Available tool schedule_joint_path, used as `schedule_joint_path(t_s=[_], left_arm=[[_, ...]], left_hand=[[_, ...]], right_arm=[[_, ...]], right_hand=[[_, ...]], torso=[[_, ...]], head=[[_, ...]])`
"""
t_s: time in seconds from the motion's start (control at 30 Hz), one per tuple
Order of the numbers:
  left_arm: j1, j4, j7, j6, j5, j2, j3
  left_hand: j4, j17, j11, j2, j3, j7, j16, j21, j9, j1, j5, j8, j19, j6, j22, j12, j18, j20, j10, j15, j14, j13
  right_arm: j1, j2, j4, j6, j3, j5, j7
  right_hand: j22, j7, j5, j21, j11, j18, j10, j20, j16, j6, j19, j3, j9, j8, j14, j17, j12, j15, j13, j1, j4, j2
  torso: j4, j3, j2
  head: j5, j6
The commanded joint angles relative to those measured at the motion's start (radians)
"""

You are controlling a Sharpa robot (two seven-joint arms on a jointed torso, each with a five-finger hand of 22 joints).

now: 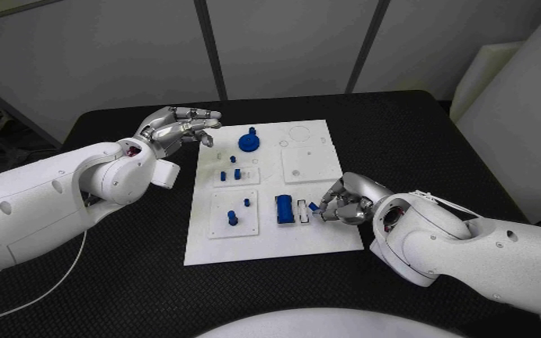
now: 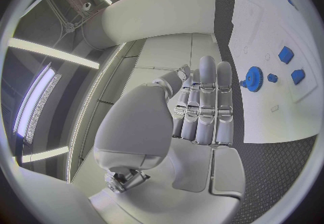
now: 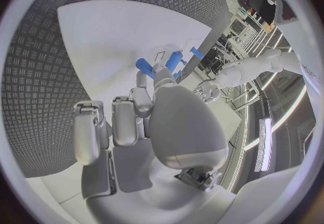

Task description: Assemble the parts on the task board

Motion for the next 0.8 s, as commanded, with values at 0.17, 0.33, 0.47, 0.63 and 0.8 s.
schedule_joint_path(t_s=[0.17,0.33,0.47,0.63,0.8], left_arm=[[0.001,0.006,0.005,0.008,0.003,-0.001,0.001],[0.001,0.006,0.005,0.008,0.003,-0.001,0.001],[0.001,0.007,0.005,0.009,0.003,-0.001,0.001],[0.002,0.007,0.004,0.009,0.003,-0.001,0.001],[0.002,0.007,0.004,0.009,0.003,-0.001,0.001]], left_hand=[[-0.007,0.001,-0.002,0.006,-0.002,0.001,-0.005,-0.005,0.001,-0.003,0.002,-0.003,0.006,0.002,-0.001,-0.002,0.004,0.001,-0.006,0.001,0.000,0.001],[-0.008,0.001,-0.003,0.007,-0.001,0.000,-0.005,-0.006,0.001,-0.002,0.002,-0.003,0.006,0.003,-0.001,-0.002,0.004,0.001,-0.006,0.000,0.000,0.002],[-0.008,0.001,-0.003,0.007,-0.001,0.000,-0.005,-0.006,0.001,-0.002,0.002,-0.003,0.006,0.003,-0.001,-0.002,0.004,0.001,-0.006,0.000,0.000,0.002],[-0.008,0.001,-0.003,0.007,-0.001,0.000,-0.005,-0.006,0.001,-0.002,0.002,-0.003,0.006,0.003,-0.001,-0.002,0.004,0.001,-0.006,0.000,0.000,0.002],[-0.008,0.001,-0.003,0.007,-0.001,0.000,-0.005,-0.006,0.001,-0.002,0.002,-0.003,0.006,0.003,-0.001,-0.002,0.004,0.001,-0.006,0.000,0.000,0.002]], right_arm=[[0.001,0.035,-0.025,-0.034,0.000,0.085,0.021],[0.001,0.060,-0.042,-0.017,0.000,0.090,0.016],[0.001,0.076,-0.055,0.000,0.000,0.091,0.005],[0.001,0.091,-0.065,0.012,0.000,0.081,-0.005],[0.001,0.103,-0.073,0.016,0.000,0.070,-0.011]], right_hand=[[0.263,-0.002,0.001,0.003,-0.009,-0.007,0.020,-0.003,0.005,0.012,0.106,-0.013,-0.002,0.007,0.043,0.005,0.011,-0.006,0.005,-0.023,0.027,0.015],[0.263,-0.003,0.001,0.003,-0.010,-0.007,0.022,-0.004,0.008,0.020,0.106,-0.024,-0.003,0.008,0.044,0.009,0.015,-0.007,0.008,-0.045,0.046,0.011],[0.263,-0.004,0.001,0.003,-0.010,-0.007,0.024,-0.004,0.009,0.026,0.106,-0.032,-0.003,0.008,0.044,0.011,0.017,-0.007,0.010,-0.063,0.065,0.011],[0.263,-0.006,-0.002,0.003,-0.011,-0.007,0.025,-0.005,0.008,0.033,0.106,-0.041,-0.002,0.009,0.044,0.011,0.017,-0.008,0.011,-0.078,0.084,0.008],[0.263,-0.006,-0.006,0.003,-0.012,-0.007,0.025,-0.005,0.008,0.037,0.106,-0.047,-0.001,0.010,0.044,0.010,0.017,-0.009,0.012,-0.086,0.095,0.006]], torso=[[-0.0016,0.0003,0.001],[-0.0018,0.0010,0.000],[-0.0012,0.0003,0.000],[-0.0026,0.0014,0.000],[-0.0028,0.0011,-0.001]], head=[[0.004,-0.003],[0.007,-0.004],[0.007,-0.005],[0.011,-0.006],[0.011,-0.006]])
